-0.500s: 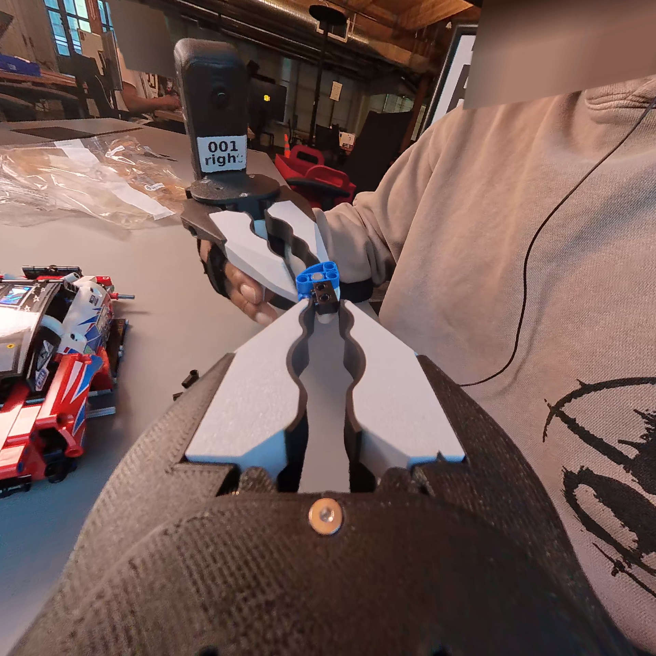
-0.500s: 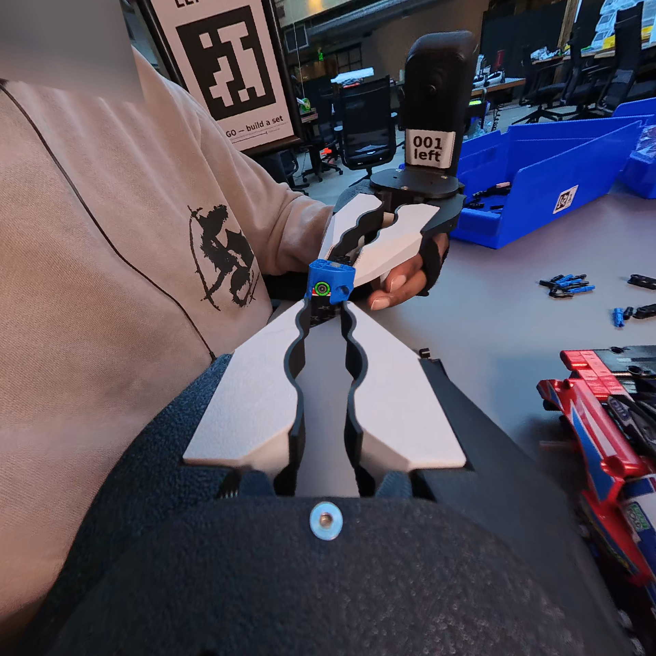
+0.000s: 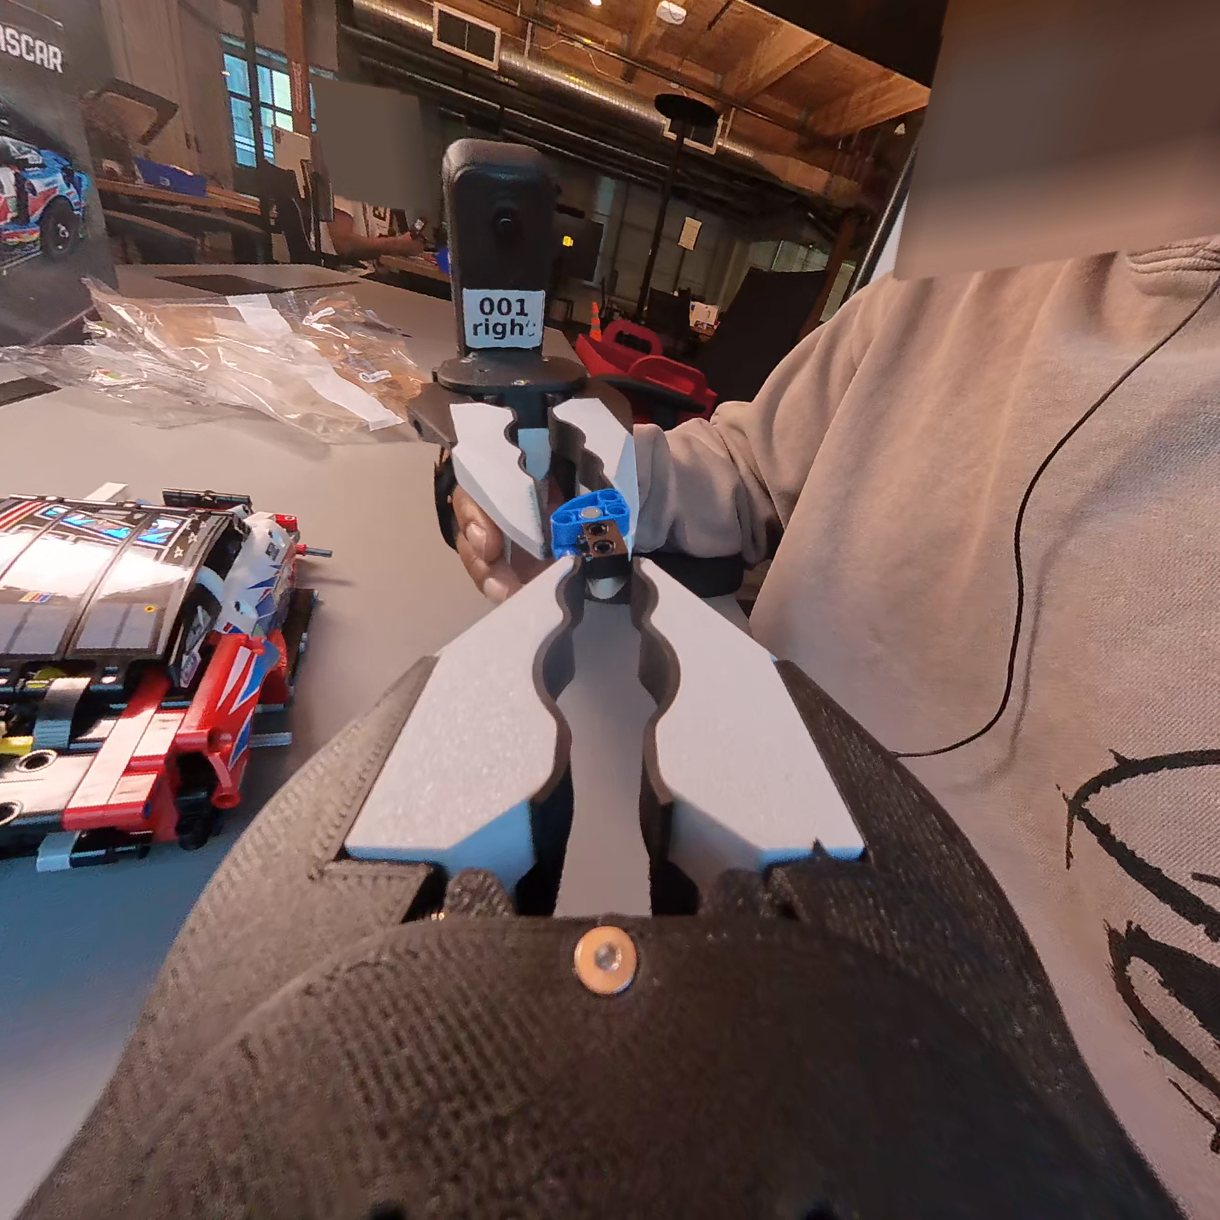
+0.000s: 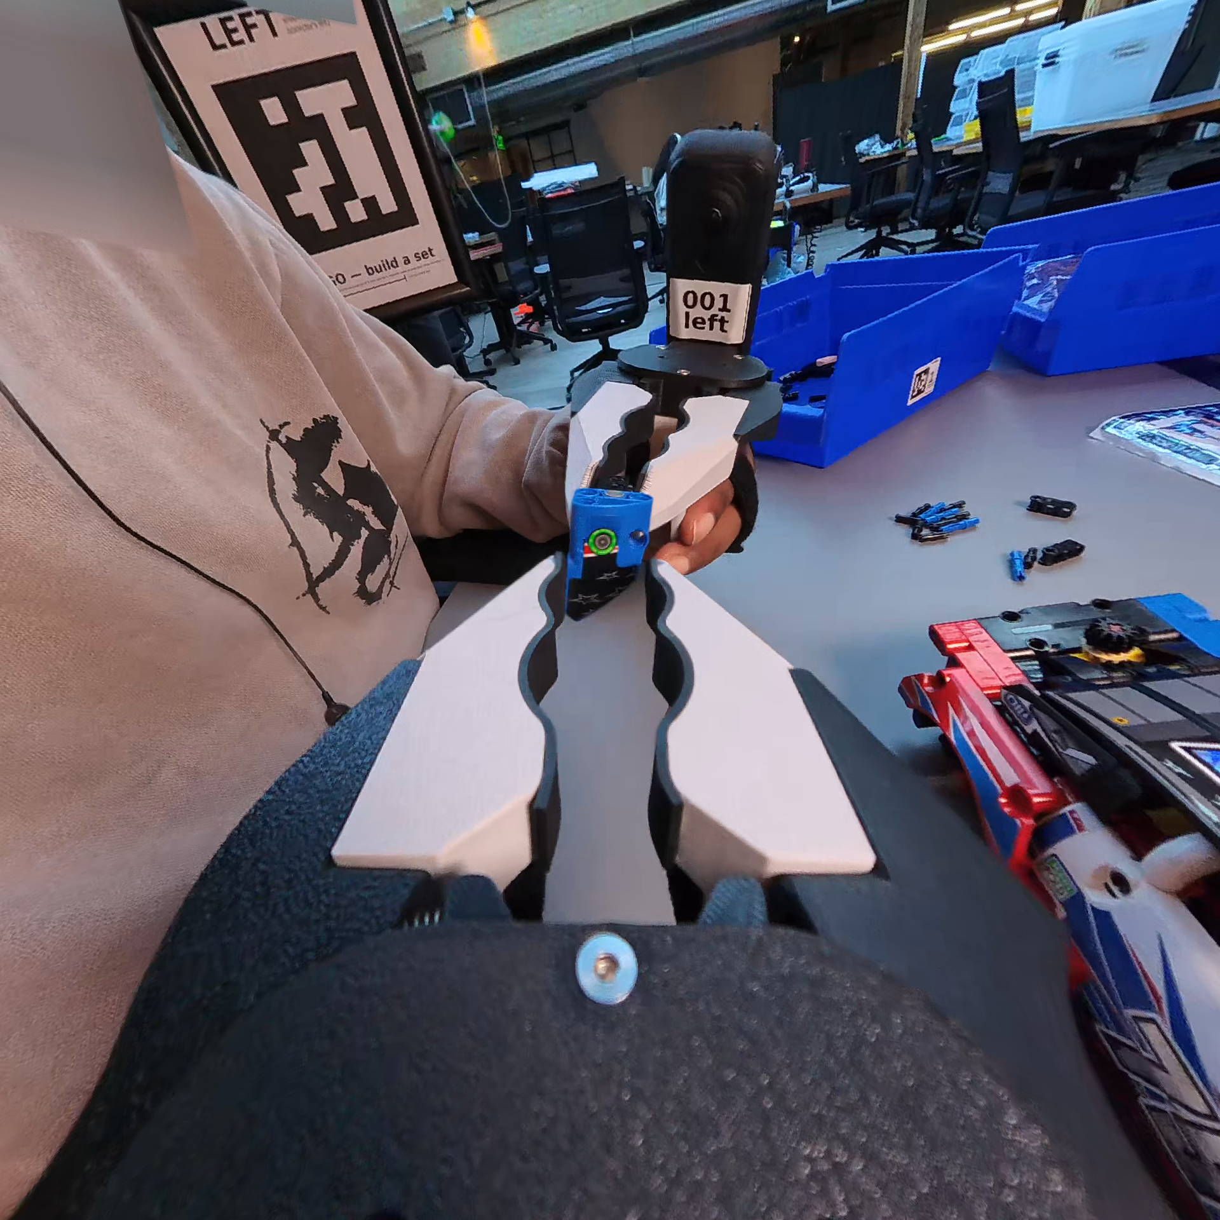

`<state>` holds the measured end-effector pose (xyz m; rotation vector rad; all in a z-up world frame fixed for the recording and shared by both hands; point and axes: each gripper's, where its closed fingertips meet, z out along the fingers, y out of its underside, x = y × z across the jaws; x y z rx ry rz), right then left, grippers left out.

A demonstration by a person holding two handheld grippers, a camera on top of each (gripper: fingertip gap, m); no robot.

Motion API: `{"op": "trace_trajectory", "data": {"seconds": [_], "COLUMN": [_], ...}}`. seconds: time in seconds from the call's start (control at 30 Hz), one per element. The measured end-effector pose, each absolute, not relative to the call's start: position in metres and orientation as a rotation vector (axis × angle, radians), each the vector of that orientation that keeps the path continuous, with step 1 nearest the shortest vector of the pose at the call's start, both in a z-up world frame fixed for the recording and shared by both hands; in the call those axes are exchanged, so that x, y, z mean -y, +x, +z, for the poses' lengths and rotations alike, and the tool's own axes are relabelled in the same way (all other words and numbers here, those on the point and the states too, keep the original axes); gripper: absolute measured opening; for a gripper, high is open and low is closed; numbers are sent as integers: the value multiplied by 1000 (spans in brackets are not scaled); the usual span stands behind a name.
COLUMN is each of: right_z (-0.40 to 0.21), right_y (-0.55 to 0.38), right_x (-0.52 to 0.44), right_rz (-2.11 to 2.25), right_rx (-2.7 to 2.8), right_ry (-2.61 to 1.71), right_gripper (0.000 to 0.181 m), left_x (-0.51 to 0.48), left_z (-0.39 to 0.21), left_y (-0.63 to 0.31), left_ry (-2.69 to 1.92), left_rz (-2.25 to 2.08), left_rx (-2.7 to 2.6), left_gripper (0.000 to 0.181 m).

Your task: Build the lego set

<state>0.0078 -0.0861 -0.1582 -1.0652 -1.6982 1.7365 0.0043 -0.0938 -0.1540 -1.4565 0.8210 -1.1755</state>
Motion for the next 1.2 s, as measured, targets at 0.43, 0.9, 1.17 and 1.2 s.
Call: {"op": "trace_trajectory", "data": {"seconds": [0.43,0.9,1.17,1.2], "right_z": [-172,-170,-177,-177], "right_y": [-11,2,-12,-13], "right_x": [71,77,49,47], "right_rz": [1547,1833,1547,1525], "right_rx": [1635,1656,1565,1553], "right_ry": [-1162,-1163,-1191,-1188], "right_gripper": [15,20,18,18], "left_x": [72,75,51,49], "left_z": [-155,-156,-164,-164], "left_y": [-10,6,-8,-10], "left_ry": [-1473,-1424,-1505,-1509], "left_rz": [-1142,-1327,-1114,-1098], "left_rx": [-678,-686,-584,-572], "left_gripper": [11,10,10,10]}}
